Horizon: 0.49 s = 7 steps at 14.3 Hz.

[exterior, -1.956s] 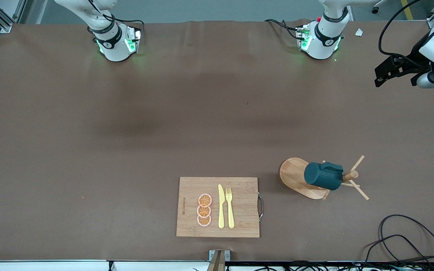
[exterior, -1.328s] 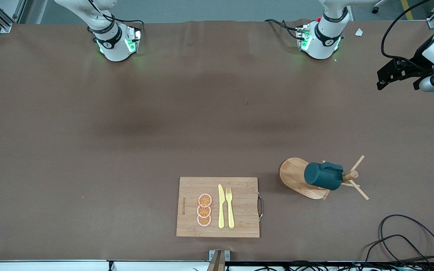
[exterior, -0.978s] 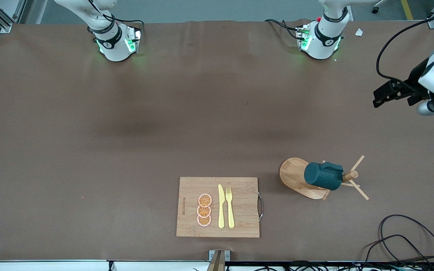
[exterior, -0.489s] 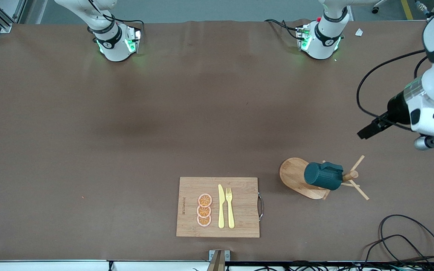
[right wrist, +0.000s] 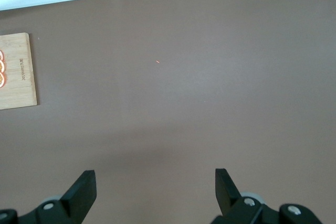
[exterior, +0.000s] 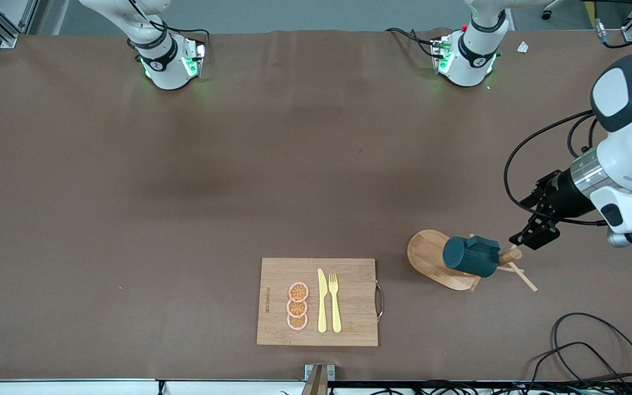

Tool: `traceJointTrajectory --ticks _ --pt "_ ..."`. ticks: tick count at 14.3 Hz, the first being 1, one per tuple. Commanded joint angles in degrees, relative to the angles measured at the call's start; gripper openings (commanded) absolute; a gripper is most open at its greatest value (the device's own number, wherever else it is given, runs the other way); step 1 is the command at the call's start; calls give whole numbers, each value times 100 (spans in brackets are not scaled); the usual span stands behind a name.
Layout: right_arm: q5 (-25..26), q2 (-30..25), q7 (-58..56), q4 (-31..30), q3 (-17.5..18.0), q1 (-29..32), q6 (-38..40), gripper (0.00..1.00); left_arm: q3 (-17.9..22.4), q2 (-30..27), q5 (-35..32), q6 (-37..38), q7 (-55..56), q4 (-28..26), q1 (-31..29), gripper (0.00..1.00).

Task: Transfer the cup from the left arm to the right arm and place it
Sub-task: 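Reach the left gripper down to the teal mug on the stand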

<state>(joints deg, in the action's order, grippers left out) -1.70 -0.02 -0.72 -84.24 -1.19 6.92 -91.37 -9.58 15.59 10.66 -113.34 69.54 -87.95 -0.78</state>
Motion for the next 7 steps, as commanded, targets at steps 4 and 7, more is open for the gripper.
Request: traceJointTrajectory --ticks 4,7 --pt "38 -33 -34 4 101 125 5 100 -61 -101 876 -1751 1105 -1294 -89 100" --pt "38 -33 -34 4 101 125 5 100 -70 48 946 -2122 1149 -1497 -89 100"
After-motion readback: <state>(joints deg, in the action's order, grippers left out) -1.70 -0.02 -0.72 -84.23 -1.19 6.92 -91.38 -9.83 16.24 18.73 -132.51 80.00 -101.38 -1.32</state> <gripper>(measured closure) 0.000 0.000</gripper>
